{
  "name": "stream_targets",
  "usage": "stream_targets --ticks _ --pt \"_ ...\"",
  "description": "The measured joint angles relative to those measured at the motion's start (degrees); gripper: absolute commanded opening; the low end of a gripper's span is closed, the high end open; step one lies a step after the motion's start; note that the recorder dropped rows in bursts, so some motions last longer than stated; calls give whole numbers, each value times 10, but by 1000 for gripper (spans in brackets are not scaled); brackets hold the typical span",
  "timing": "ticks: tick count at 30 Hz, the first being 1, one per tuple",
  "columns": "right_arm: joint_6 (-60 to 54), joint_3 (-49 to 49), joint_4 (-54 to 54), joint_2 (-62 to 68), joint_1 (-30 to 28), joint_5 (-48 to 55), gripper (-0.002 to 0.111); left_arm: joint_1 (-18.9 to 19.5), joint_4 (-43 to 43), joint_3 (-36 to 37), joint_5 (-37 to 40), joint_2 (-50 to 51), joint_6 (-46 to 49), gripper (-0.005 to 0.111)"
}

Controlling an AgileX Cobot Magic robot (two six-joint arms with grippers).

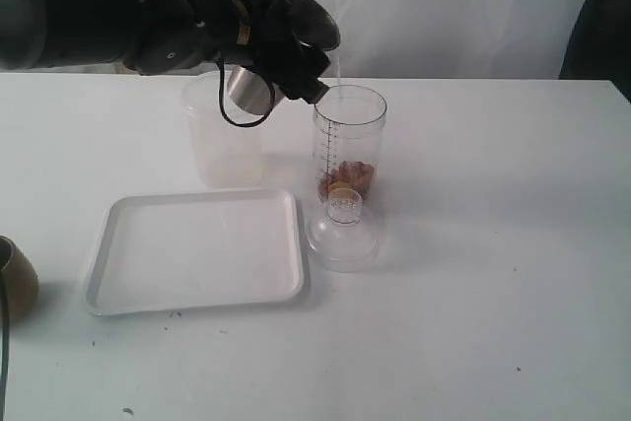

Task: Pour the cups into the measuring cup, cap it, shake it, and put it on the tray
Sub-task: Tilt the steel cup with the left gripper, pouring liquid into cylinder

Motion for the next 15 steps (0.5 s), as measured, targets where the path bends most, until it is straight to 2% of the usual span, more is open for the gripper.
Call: stream_targets --ticks 15 --pt "8 0 0 0 0 0 0 0 36 0 -8 0 0 0"
